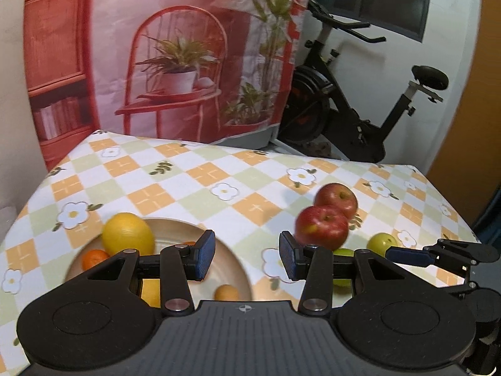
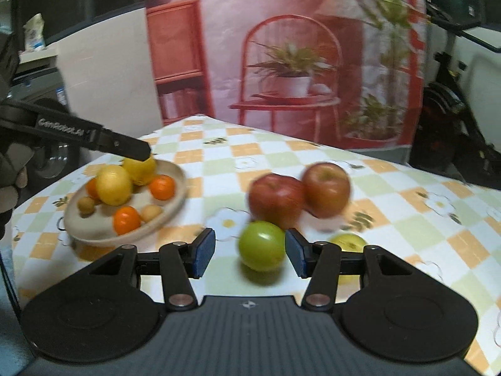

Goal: Organize fruits
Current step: 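Move both tools back to the red and green apples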

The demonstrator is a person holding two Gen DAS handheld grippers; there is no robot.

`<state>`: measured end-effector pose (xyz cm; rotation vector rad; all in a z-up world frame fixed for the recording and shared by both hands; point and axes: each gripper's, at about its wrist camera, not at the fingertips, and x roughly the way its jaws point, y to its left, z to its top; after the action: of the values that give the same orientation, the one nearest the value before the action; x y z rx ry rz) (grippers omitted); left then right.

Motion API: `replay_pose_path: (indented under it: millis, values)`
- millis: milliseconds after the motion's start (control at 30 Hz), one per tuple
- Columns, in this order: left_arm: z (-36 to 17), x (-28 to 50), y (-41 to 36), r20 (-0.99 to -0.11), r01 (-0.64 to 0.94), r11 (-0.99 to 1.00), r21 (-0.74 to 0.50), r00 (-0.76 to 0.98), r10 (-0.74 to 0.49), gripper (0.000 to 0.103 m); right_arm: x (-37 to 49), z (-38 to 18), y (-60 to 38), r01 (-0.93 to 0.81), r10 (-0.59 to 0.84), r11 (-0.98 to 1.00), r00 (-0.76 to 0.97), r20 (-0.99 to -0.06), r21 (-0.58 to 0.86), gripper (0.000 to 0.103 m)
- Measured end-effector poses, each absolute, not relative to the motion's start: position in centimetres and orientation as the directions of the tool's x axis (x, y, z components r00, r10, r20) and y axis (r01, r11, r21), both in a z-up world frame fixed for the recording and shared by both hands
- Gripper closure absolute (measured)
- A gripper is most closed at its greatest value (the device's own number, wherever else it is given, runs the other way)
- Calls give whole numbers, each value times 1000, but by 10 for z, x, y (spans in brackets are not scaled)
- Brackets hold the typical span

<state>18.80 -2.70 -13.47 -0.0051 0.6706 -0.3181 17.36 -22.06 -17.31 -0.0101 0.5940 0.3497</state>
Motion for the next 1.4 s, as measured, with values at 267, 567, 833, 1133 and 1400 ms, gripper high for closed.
replay_pose_path:
  millis: [267,567,833,1133,1400]
  values:
    - [-143,189,-43,-623,313,946,-87,724,-296,55,173,-183,-231,-300,313,947,771,-554,118,51]
    - [-147,197,-47,-632,320,942,-98,711,-307,55,187,-194,-229,-300,324,944,757,-567,138,50]
    - [-150,198,-51,-623,325,942,-84,721,-304,55,190,-201,-237,-278,336,942,757,-561,190,50]
    - [-146,201,-53,-613,326,942,-82,729,-305,56,181,-192,-244,-241,314,949,792,-524,205,50]
    - [-125,203,-52,-566,315,945,-85,765,-306,56,188,-173,-258,-210,273,961,822,-500,179,50]
